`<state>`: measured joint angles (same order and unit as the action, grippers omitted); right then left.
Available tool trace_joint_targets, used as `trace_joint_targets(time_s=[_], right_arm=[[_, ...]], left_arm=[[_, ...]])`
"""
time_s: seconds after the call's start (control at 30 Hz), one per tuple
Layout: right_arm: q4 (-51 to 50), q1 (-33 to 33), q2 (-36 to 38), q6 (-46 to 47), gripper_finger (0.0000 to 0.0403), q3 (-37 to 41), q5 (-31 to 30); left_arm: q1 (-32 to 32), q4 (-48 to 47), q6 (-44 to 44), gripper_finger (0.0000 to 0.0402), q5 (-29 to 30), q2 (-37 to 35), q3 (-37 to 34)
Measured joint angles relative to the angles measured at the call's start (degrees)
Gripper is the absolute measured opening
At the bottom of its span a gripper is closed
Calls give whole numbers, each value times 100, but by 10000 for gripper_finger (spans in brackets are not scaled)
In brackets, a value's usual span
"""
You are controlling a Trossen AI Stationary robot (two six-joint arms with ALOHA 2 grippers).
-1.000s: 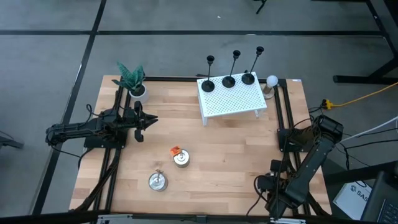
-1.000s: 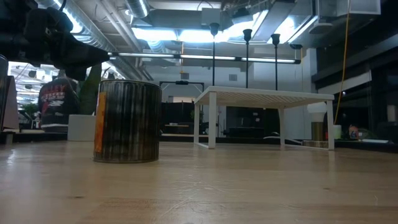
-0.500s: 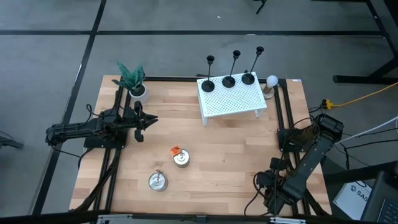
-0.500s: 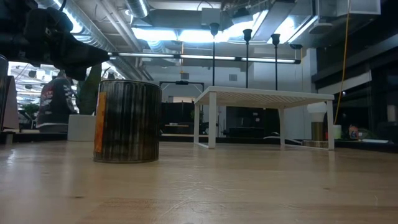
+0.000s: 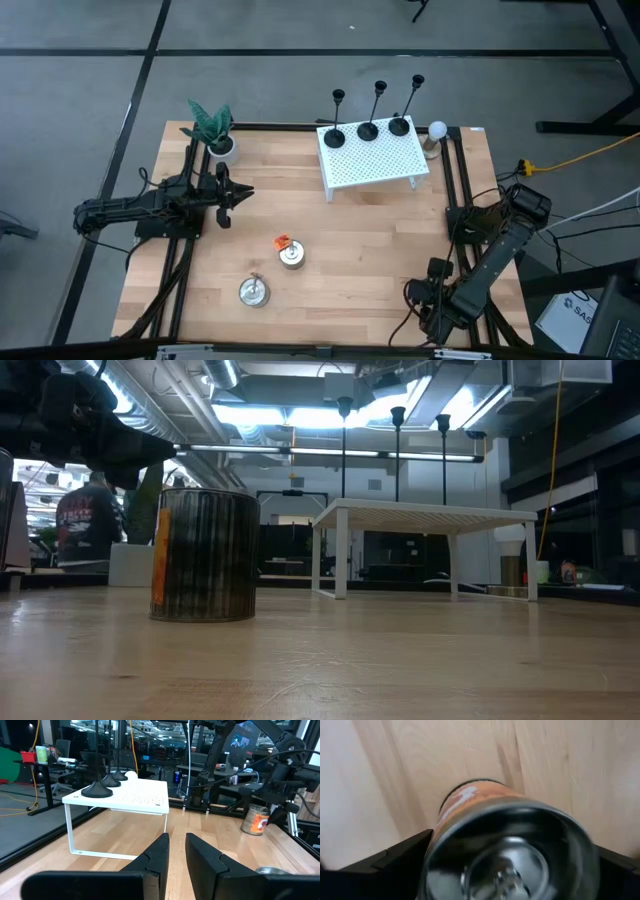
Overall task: Pick & Place candle stick holders
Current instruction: Put the bottom orange scented candle on the shelf
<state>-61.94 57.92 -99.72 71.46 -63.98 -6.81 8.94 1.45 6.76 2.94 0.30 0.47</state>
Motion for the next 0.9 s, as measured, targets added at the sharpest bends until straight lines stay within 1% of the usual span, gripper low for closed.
trace_joint_targets(time_s=[0.17, 0.3, 0.57, 0.73, 0.9], right_arm=[[435, -217, -6, -151, 399, 332, 7], [777, -488, -2, -445, 399, 563, 15], [795, -1009, 2, -1110, 399, 589, 63], [684, -1531, 4, -1644, 399, 589, 62], [563, -2123, 4, -1835, 399, 591, 75]], left_arm=[[-1, 0, 0, 59, 0, -1, 2], [1, 0, 0, 59, 0, -1, 0], [1, 0, 0, 59, 0, -1, 0], [0, 0, 0, 59, 0, 0, 0], [1, 0, 0, 59, 0, 1, 0]])
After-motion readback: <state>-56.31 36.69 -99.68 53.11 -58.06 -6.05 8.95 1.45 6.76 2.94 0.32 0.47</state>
